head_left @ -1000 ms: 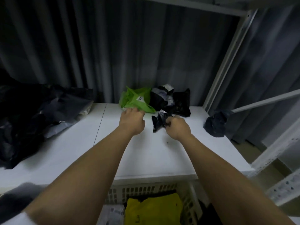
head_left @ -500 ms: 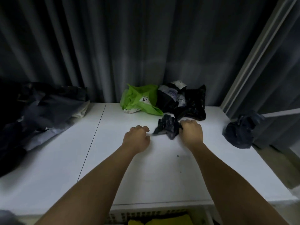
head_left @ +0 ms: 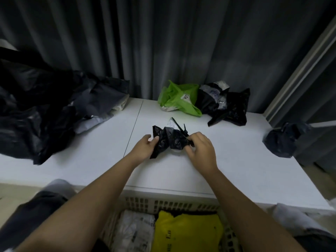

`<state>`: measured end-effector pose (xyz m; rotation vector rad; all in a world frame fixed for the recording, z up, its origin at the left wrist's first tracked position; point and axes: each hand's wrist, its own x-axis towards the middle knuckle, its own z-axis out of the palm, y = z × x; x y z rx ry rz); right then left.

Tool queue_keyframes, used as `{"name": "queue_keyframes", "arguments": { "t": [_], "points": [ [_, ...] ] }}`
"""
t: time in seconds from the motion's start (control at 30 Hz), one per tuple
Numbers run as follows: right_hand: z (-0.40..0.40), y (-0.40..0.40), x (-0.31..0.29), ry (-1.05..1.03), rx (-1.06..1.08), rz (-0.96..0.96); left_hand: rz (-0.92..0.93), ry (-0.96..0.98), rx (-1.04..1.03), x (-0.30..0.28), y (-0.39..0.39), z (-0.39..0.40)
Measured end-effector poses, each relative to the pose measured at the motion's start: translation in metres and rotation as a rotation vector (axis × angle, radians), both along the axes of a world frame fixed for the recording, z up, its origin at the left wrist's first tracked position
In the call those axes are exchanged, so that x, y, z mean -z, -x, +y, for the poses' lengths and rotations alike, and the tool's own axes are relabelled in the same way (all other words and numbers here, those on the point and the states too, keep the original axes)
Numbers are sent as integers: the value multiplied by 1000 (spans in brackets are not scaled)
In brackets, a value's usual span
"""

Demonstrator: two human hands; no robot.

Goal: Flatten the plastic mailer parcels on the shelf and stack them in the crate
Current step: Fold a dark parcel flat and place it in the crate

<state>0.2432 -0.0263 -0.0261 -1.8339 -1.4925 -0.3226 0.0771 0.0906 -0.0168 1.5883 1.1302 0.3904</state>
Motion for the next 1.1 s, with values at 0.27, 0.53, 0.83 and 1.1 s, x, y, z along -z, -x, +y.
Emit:
{"name": "queue_keyframes", "arguments": {
  "t": [0.27,0.53,0.83,1.1],
  "points": [
    [-3,21,22,421,-175,14,-179,-27,-202,7,23,7],
    [29,18,7,382,38,1219,-299,73,-277,10,22,14],
    [49,10,15,386,-49,1224,-290,182,-260,25,14,17],
    [30,12,34,112,225,923,-157,-93,-423,43,17,23]
  ]
}}
